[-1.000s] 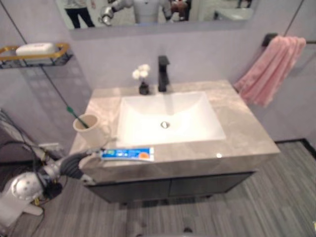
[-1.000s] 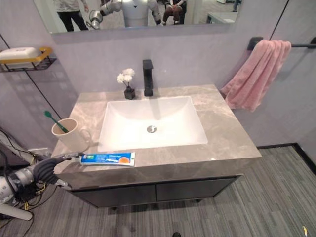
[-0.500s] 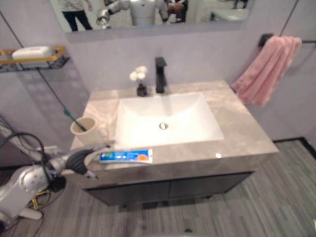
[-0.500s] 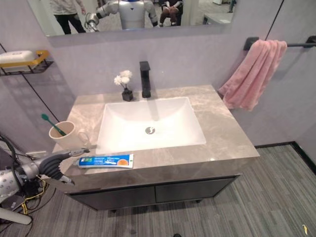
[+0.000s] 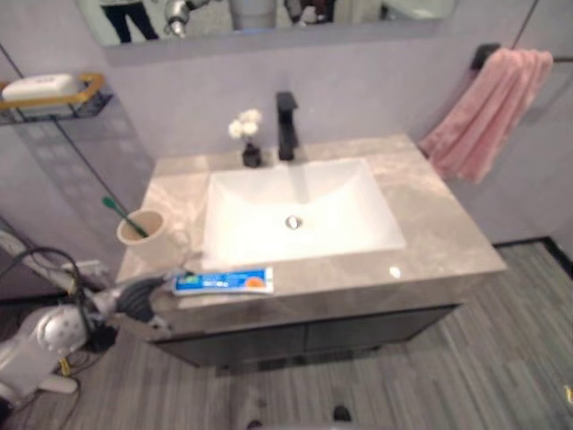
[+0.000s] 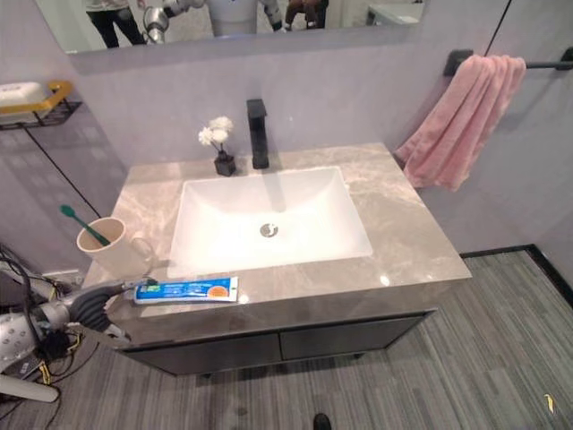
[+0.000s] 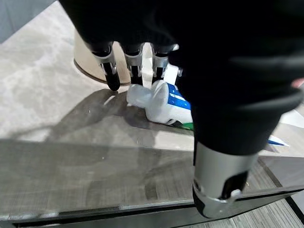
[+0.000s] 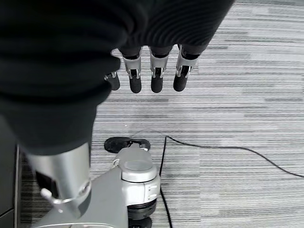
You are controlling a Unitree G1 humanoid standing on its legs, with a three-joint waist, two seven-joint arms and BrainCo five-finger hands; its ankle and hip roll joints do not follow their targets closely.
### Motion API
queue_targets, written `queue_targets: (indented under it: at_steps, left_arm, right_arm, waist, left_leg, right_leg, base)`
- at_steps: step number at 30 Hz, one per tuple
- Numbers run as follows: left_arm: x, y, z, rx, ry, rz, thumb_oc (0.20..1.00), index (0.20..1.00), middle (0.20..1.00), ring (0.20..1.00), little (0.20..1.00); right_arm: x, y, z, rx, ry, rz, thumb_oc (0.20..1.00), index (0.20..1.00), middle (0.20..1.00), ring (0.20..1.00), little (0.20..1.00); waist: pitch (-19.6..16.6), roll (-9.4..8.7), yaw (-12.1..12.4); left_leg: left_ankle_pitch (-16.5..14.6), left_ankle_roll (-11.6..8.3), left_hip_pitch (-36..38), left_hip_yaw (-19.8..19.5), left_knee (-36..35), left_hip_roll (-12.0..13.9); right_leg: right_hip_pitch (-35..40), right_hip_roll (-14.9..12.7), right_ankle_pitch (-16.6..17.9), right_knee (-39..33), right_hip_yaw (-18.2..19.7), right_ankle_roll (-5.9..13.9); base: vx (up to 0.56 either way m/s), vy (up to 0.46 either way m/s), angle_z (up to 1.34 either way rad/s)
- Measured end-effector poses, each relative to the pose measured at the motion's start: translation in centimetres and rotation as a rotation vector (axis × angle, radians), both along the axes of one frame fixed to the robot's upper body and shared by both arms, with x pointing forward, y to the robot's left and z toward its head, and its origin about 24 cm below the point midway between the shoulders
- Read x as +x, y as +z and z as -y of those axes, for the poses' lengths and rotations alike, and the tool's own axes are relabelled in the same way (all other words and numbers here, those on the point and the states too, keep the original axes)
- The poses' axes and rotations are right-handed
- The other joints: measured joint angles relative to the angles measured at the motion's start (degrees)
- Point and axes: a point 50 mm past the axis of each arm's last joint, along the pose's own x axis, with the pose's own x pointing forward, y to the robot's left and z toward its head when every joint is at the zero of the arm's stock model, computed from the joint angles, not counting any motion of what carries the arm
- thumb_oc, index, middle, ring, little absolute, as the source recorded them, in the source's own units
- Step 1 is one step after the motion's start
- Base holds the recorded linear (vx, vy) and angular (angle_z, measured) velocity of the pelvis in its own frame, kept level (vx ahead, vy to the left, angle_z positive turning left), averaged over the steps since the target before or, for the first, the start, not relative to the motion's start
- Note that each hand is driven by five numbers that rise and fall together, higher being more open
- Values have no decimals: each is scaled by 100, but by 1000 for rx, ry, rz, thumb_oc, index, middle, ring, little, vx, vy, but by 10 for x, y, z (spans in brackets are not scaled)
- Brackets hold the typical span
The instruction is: Put brush and paste in cup on sink, flatten towel.
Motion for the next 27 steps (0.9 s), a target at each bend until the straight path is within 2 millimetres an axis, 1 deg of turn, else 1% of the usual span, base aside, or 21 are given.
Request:
queue_targets:
  at_steps: [10, 18, 19, 20, 21, 22, 24, 27]
  left_arm:
    - [13, 1, 4, 20, -15, 38, 1000, 1000, 1000, 1000, 1000]
    - [16, -2, 6, 27, -15, 55, 1000, 1000, 1000, 1000, 1000]
    - [17, -4, 6, 11, 0, 58, 1000, 1000, 1000, 1000, 1000]
    - [18, -7, 7, -6, 12, 66, 821, 821, 821, 821, 821]
    - [19, -8, 7, -15, 19, 73, 200, 200, 200, 200, 200]
    - [20, -8, 8, -20, 21, 77, 200, 200, 200, 200, 200]
    - [26, -11, 10, -74, 69, 127, 200, 200, 200, 200, 200]
    - [29, -9, 11, -66, 74, 152, 200, 200, 200, 200, 200]
  right_arm:
    - [2, 1, 2, -5, -28, 19, 1000, 1000, 1000, 1000, 1000]
    - [2, 1, 2, -5, -46, 27, 1000, 1000, 1000, 1000, 1000]
    - [1, 1, 3, -7, -50, 27, 1000, 1000, 1000, 1000, 1000]
    - [1, 1, 3, -8, -62, 32, 1000, 1000, 1000, 1000, 1000]
    - [3, 2, 4, -10, -71, 40, 1000, 1000, 1000, 1000, 1000]
    - [3, 2, 4, -12, -71, 40, 1000, 1000, 1000, 1000, 1000]
    - [2, 2, 5, -21, -84, 45, 1000, 1000, 1000, 1000, 1000]
    - [2, 3, 7, -32, -94, 49, 1000, 1000, 1000, 1000, 1000]
  waist:
    - [-7, -5, -10]
    - [-4, -12, -20]
    - [-4, -14, -15]
    - [-7, -10, -8]
    - [-12, -3, -6]
    - [3, -35, -7]
    - [-9, -22, -8]
    - [-12, -33, -38]
  left_leg:
    - [1, 0, -71, -23, 1, 2]
    - [1, 0, -83, -21, 0, 4]
    - [1, 0, -84, -22, 0, 3]
    - [0, 0, -87, -21, 0, 2]
    - [0, 0, -91, -22, 0, 4]
    - [-1, 2, -98, -24, 0, 7]
    - [-2, 4, -109, -24, 0, 5]
    - [-3, 5, -111, -22, 0, 6]
  right_leg:
    - [-55, 2, 2, 1, -30, -6]
    - [-70, 2, 1, 0, -27, -5]
    - [-70, 1, 0, 0, -28, -4]
    - [-73, 1, 0, 0, -27, -4]
    - [-79, 1, 0, 0, -26, -4]
    - [-84, 6, -1, 0, -27, -2]
    - [-95, 2, -3, 0, -26, -2]
    - [-100, 4, -2, 0, -26, -5]
  base:
    - [2, 2, 1]
    - [0, 0, 0]
    - [0, 0, 0]
    - [0, 0, 0]
    - [0, 0, 0]
    - [0, 0, 0]
    - [0, 0, 0]
    - [0, 0, 0]
